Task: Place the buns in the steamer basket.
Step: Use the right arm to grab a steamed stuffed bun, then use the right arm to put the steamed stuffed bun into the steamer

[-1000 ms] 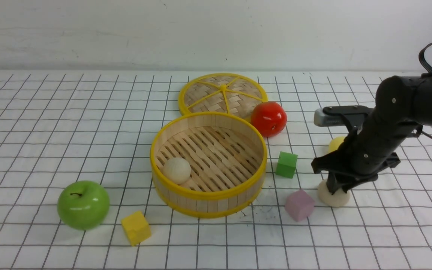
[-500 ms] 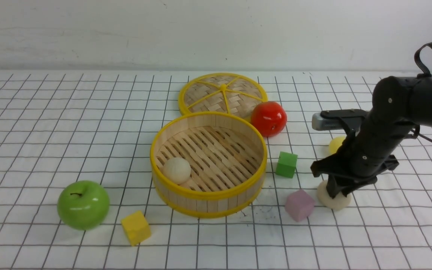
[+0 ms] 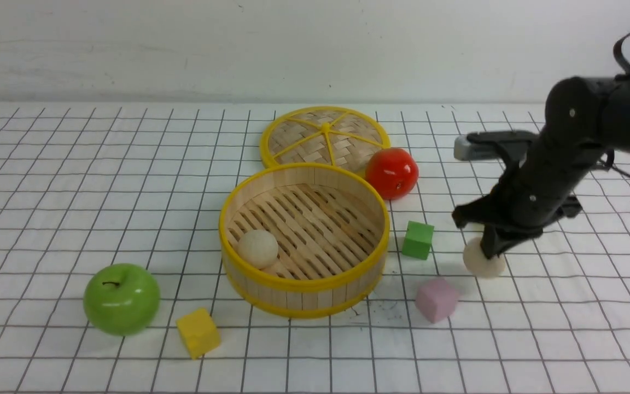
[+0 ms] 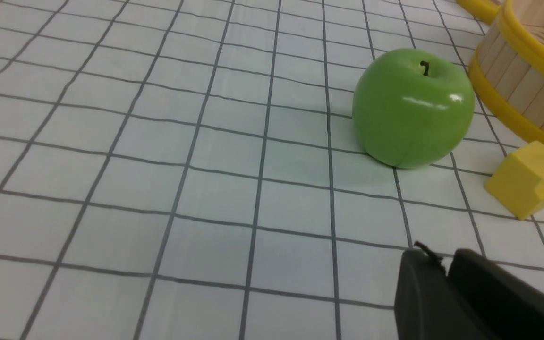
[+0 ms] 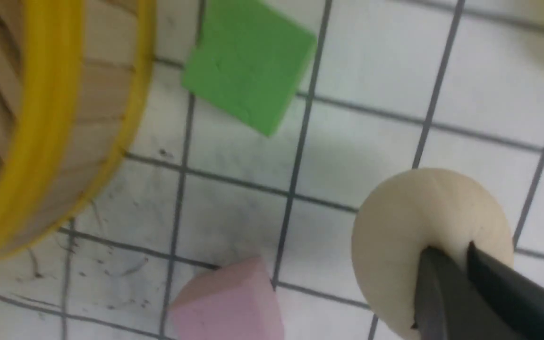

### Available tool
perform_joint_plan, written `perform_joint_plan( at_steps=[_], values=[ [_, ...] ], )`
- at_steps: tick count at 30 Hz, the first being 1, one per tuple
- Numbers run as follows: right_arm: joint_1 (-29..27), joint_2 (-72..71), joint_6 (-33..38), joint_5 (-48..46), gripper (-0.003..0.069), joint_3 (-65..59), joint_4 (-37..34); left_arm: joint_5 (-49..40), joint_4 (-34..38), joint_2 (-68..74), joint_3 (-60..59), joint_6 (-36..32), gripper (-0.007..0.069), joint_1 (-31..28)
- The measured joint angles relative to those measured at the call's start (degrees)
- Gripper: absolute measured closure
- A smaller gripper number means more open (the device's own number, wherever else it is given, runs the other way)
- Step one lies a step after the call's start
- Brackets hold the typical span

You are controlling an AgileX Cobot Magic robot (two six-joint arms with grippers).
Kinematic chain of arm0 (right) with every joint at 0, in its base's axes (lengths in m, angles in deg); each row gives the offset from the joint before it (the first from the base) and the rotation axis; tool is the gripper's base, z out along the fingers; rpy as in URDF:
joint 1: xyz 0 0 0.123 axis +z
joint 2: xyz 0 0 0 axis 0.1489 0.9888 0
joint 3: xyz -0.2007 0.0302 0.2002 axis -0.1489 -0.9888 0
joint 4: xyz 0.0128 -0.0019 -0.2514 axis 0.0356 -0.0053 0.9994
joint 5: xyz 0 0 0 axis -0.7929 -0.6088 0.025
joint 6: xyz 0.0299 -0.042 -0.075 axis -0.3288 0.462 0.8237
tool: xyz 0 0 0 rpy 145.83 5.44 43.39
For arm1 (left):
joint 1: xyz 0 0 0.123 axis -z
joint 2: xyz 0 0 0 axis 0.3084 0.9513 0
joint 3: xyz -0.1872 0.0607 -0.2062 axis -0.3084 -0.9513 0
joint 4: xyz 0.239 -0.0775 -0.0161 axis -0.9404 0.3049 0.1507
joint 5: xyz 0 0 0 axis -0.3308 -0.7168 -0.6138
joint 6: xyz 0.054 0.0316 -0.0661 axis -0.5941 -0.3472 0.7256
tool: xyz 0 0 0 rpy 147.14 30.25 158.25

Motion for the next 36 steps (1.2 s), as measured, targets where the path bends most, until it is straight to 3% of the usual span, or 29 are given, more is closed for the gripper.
perform_joint_plan(
  at_steps=[7, 10, 15, 21, 25, 26, 31, 36],
  values=[
    [2.0, -0.8, 3.4, -1.0, 0.0654, 11.0, -10.7, 0.0, 0.0, 0.0, 0.0, 0.0, 0.0546, 0.0],
    [5.8, -0.6, 8.7, 1.2, 0.0654, 11.7, -17.7, 0.0, 0.0, 0.0, 0.0, 0.0, 0.0542, 0.0],
    [11.8, 3.2, 12.1, 3.4, 0.0649, 11.9, -18.6, 0.0, 0.0, 0.0, 0.0, 0.0, 0.0536, 0.0],
    [13.8, 8.1, 9.5, 4.2, 0.0608, 11.9, -15.6, 0.0, 0.0, 0.0, 0.0, 0.0, 0.0533, 0.0],
    [13.8, 9.3, 4.7, 4.2, 0.0522, 11.9, -13.0, 0.0, 0.0, 0.0, 0.0, 0.0, 0.0533, 0.0],
    [13.8, 9.3, 3.8, 4.2, 0.0461, 11.9, -12.0, 0.0, 0.0, 0.0, 0.0, 0.0, 0.0533, 0.0],
    [13.8, 9.2, 3.4, 2.5, 0.0301, 12.9, -11.3, 0.0, 0.0, 0.0, 0.0, 0.0, 0.0527, 0.0],
    [13.6, 9.2, 3.4, -2.4, 0.0238, 18.3, -9.0, 0.0, 0.0, 0.0, 0.0, 0.0, 0.0522, 0.0]
  ],
)
